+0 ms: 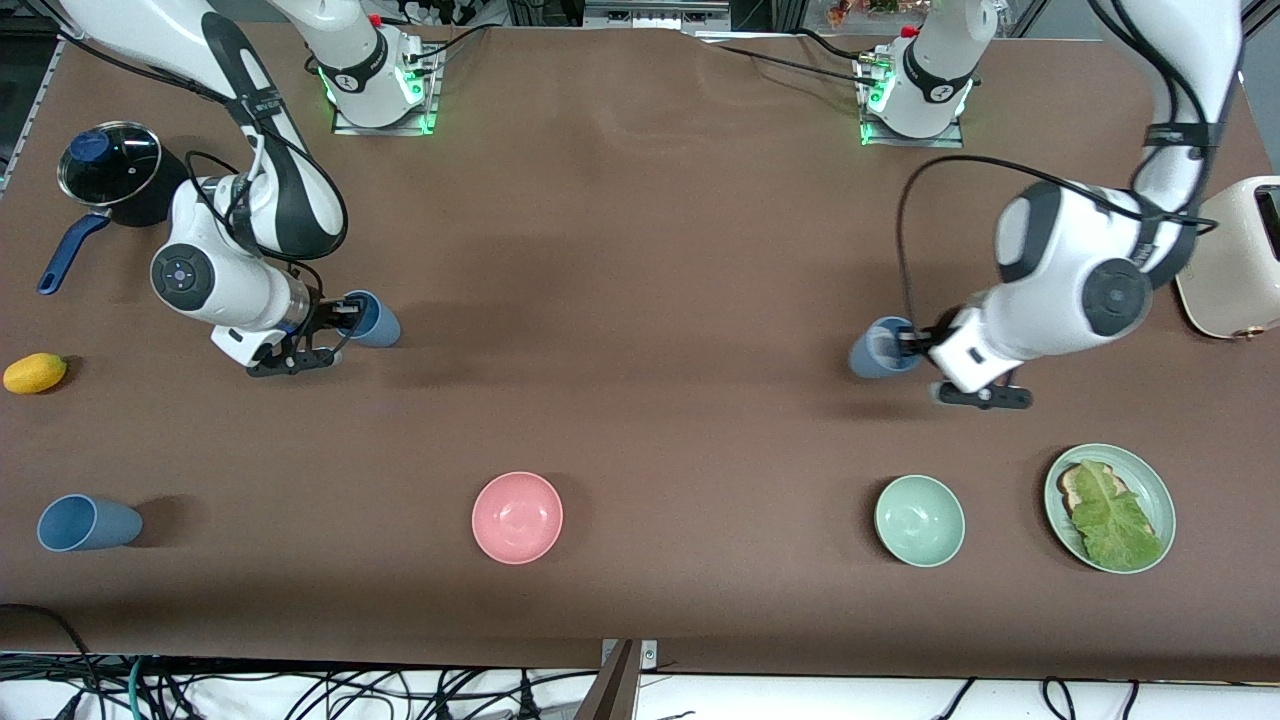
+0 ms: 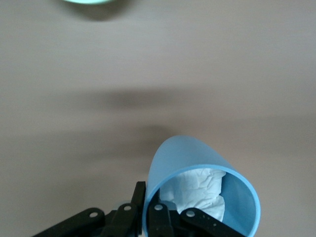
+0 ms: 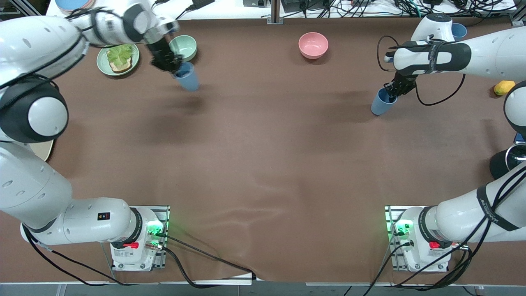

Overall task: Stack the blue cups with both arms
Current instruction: 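Carry the tissue cup with the left gripper to the table middle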

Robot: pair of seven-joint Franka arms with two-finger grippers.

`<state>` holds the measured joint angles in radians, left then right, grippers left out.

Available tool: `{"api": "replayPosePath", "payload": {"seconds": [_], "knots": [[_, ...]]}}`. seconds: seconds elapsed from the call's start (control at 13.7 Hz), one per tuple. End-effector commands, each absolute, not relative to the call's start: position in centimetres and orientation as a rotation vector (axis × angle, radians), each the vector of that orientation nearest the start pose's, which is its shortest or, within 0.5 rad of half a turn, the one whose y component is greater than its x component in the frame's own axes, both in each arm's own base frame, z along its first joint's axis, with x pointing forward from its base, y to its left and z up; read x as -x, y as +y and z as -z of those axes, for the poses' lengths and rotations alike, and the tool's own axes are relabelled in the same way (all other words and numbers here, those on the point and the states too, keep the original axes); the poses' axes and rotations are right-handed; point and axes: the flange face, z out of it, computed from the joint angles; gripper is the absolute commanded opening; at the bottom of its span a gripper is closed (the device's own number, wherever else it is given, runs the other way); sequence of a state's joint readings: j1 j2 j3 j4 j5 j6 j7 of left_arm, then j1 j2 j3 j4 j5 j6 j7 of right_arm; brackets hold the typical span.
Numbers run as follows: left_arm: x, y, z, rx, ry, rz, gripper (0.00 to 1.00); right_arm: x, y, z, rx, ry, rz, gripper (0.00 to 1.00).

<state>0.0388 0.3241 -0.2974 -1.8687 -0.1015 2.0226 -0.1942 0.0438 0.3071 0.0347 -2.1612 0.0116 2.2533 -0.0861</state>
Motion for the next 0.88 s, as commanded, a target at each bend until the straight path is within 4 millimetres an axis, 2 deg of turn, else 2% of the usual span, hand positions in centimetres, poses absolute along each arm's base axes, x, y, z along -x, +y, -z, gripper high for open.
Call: {"api": "replayPosePath", "payload": {"seconds": [0.0, 0.07, 0.15, 0.22, 0.29, 0.8], "knots": [[-57.9, -24.7, -32.6, 3.269, -0.121, -0.348, 0.0, -54.2, 4.5, -24.0, 3.087, -0.237, -0.321, 0.0], [-57.6, -28.2, -31.6, 3.277, -0.165, -0.325, 0.0, -54.2, 4.5, -24.1, 3.087, -0.237, -0.319, 0.0], [-57.6, -30.6, -30.2, 3.298, -0.149, -0.295, 0.0, -54.2, 4.5, -24.0, 3.087, -0.237, -0.324, 0.0], [-57.2, -33.0, -27.9, 3.318, -0.1, -0.257, 0.0, -54.3, 4.5, -24.1, 3.087, -0.237, -0.321, 0.0], [-56.4, -35.2, -26.8, 3.337, -0.051, -0.214, 0.0, -54.4, 4.5, -24.3, 3.088, -0.239, -0.319, 0.0], [-56.0, -36.7, -24.3, 3.357, -0.032, -0.173, 0.0, -54.8, 4.6, -25.0, 3.088, -0.247, -0.31, 0.0]]}}
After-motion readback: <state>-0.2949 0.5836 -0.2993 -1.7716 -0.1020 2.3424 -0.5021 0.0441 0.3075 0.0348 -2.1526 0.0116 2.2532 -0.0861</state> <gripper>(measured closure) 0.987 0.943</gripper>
